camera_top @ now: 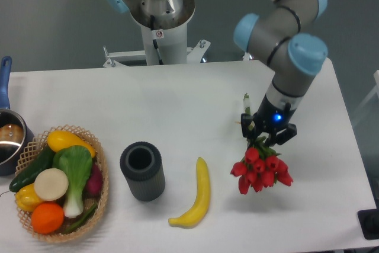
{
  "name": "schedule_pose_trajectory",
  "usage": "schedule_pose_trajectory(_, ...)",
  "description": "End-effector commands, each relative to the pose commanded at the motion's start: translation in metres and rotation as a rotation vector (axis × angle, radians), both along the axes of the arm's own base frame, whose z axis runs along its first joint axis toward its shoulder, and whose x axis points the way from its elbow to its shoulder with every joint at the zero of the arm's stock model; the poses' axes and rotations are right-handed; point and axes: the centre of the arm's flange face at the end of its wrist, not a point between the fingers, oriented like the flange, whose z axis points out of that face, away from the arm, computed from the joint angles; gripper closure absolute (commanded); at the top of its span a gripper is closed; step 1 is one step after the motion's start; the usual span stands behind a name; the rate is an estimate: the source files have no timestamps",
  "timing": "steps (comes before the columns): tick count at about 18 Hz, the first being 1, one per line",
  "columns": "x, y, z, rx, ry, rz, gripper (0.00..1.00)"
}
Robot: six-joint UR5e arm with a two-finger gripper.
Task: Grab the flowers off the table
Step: 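Lift the gripped red tulips up off the table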
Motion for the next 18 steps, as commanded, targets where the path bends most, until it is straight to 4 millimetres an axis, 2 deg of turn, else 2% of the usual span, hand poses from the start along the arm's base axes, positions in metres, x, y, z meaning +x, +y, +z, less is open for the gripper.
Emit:
schedule_pose_trajectory(10, 0.031, 0.022, 0.107, 0.246, 0.093, -0.076, 0.56)
schedule_pose_trajectory(15, 0.053, 0.025, 0.146, 0.396, 0.091, -0.135, 0.56)
schedule_pose_trajectory(18, 0.062, 0.029, 0.159, 0.482, 0.079, -0.17, 0.56)
